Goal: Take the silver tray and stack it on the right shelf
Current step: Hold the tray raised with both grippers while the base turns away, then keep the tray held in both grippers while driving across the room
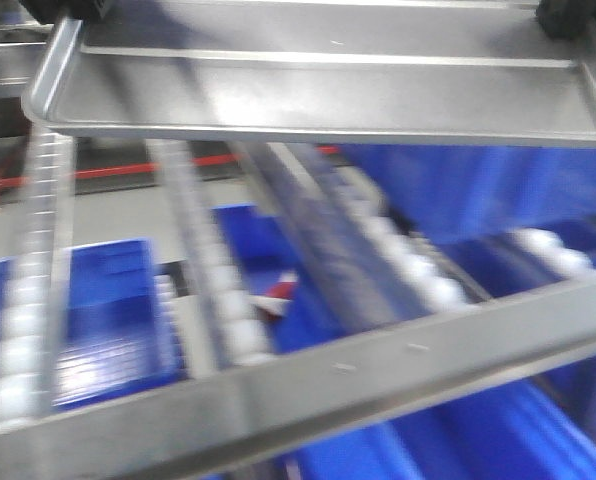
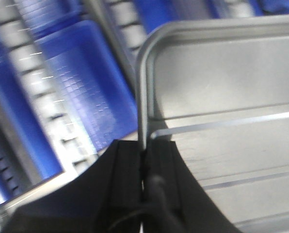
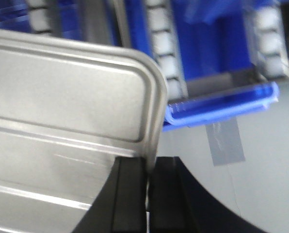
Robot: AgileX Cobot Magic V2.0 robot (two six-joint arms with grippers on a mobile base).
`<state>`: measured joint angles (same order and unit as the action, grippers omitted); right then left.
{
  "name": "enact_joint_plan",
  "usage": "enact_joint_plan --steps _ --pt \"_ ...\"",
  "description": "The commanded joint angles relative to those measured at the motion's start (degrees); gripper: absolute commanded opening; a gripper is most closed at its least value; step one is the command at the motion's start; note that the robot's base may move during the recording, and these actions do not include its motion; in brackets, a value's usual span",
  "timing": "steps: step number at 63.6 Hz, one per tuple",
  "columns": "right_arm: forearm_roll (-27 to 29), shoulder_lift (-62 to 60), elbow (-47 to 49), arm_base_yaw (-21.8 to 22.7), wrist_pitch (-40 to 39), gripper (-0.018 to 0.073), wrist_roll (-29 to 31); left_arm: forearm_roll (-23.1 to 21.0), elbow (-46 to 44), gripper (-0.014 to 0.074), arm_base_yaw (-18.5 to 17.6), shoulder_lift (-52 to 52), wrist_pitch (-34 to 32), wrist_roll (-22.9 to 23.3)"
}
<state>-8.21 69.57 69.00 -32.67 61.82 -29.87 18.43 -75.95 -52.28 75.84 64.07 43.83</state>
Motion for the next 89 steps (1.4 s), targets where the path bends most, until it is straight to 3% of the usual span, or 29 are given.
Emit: enact_joint_plan --steps 1,89 --pt "-2.38 -1.62 2.12 -0.04 -3.01 0.0057 1.09 1.75 -1.76 -0.0101 -0.54 -1.81 -0.92 -0.99" --pt "-2.38 -1.62 2.12 -0.04 -2.9 0.0057 1.09 1.64 -1.76 -0.0101 -0.54 -1.81 -0.92 -0.99"
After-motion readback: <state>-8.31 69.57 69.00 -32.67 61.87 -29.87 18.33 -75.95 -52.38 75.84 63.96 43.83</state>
